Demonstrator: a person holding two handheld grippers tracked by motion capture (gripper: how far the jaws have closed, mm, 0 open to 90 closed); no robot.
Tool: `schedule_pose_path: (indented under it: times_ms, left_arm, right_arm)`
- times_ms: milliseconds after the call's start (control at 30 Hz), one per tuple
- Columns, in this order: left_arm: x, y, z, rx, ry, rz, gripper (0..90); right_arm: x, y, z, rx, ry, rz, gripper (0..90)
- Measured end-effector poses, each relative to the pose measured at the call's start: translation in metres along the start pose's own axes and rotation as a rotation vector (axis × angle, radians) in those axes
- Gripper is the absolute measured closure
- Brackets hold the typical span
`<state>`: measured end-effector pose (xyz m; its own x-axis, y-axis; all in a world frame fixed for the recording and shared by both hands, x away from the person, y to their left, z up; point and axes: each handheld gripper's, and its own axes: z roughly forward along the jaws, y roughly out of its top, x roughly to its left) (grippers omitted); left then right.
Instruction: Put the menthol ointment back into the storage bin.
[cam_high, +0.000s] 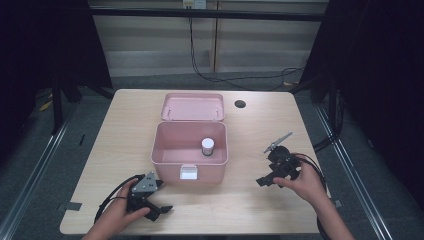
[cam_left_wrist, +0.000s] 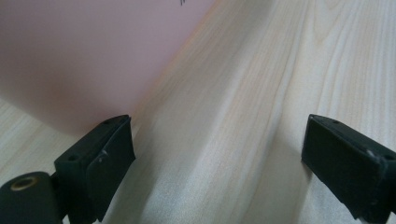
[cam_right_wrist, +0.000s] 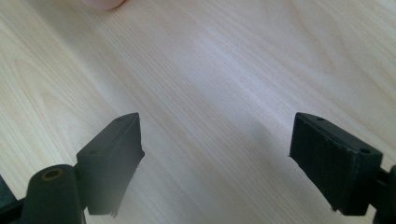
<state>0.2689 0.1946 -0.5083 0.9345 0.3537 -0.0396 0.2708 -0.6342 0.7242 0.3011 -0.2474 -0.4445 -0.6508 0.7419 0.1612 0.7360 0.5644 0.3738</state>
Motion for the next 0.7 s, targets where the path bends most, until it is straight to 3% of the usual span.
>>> schedule_pose_path:
  times_ms: [67, 433, 700]
  left_arm:
    - [0.0, 0.0, 0.0, -0.001, 0.0, -0.001, 8.8]
    - [0.0, 0.0, 0.0, 0.0, 0.0, 0.0, 8.8]
    - [0.0, 0.0, 0.0, 0.0, 0.0, -0.001, 8.8]
  right_arm:
    - [-0.002, -0.005, 0.002, -0.005, 0.002, 0.015, 16.6]
    - [-0.011, -0.029, 0.013, -0.034, -0.019, -0.007, 16.6]
    - [-0.014, -0.033, 0.013, -0.056, -0.018, -0.001, 16.6]
